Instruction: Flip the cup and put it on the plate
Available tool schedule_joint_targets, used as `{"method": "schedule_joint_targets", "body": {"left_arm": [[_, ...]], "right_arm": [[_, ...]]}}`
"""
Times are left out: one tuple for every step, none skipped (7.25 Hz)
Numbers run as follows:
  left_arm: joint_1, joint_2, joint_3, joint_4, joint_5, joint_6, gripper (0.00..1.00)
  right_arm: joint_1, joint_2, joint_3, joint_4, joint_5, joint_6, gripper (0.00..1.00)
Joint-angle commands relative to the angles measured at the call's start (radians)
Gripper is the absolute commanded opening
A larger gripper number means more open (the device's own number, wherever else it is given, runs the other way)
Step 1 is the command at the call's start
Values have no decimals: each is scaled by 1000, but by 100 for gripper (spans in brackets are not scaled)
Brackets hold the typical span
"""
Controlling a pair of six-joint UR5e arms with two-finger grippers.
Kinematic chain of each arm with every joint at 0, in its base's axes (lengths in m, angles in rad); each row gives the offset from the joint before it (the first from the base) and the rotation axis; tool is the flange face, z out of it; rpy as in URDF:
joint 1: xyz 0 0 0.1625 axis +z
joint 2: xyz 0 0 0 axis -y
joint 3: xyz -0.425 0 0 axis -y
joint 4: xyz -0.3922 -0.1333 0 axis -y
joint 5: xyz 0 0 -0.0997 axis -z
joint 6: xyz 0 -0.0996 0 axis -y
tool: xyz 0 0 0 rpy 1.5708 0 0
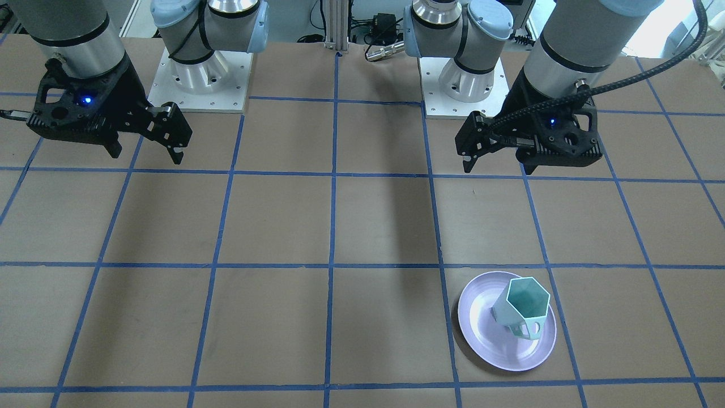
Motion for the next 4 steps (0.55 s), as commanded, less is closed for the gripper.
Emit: {"method": "schedule_joint_targets", "body": {"left_arm": [[0,1,3,4,-6,3,100],[2,4,3,4,-1,3,100],[5,6,4,4,-1,4,100],[5,6,4,4,-1,4,100]], "right_arm": [[0,-1,0,0,-1,0,100],[0,1,0,0,1,0,100],[0,1,0,0,-1,0,100],[0,1,0,0,-1,0,100]]}}
